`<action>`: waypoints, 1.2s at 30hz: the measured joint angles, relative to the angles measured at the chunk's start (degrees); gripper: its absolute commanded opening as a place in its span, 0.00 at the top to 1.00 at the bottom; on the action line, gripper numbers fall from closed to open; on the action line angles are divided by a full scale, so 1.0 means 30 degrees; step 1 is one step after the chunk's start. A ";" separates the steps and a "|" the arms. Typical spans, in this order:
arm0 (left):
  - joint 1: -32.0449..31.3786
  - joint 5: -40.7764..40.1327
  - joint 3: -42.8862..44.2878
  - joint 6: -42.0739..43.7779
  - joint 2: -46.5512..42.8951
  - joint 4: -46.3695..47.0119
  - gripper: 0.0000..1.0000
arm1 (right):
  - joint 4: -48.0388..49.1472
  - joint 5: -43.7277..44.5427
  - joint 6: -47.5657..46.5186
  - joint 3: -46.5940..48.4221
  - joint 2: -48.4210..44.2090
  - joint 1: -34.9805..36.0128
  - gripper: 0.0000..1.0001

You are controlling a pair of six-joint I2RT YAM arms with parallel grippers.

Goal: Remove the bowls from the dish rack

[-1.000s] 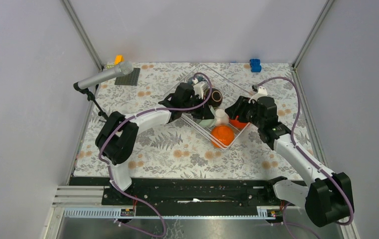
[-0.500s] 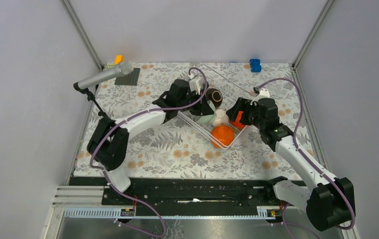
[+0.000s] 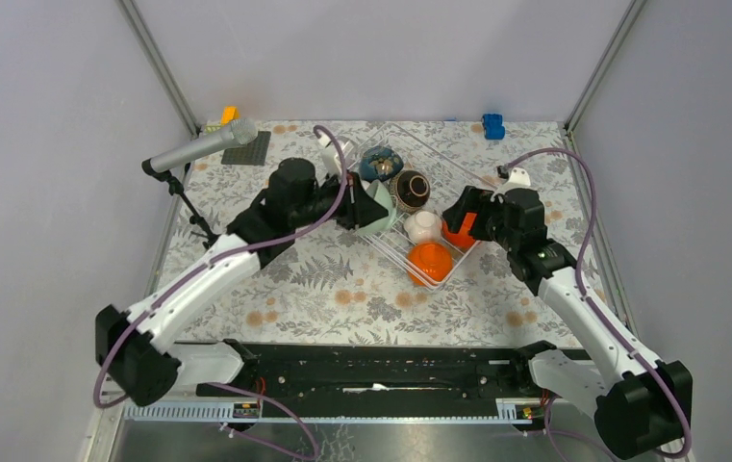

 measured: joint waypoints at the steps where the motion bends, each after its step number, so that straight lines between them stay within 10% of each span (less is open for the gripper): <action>1: -0.0051 -0.0554 -0.0248 0.0168 -0.0729 -0.0816 1.00 | -0.0066 0.0124 -0.0022 0.0029 -0.0095 0.0000 0.00; 16: -0.0175 -1.4440 -0.6011 -0.0408 -0.6907 -0.8182 1.00 | -0.0845 0.0481 -0.0080 0.0313 -0.0393 0.0000 0.00; 25: 0.0036 -2.0764 -0.6798 -0.3104 -0.1071 -0.7453 1.00 | -0.0845 0.0175 0.0000 0.0561 -0.0284 0.0000 0.00; 36: 0.1588 -2.1653 -0.3104 -0.3067 0.5974 -0.5821 0.94 | -0.0845 -0.0780 0.0248 0.0597 -0.0138 0.0000 0.00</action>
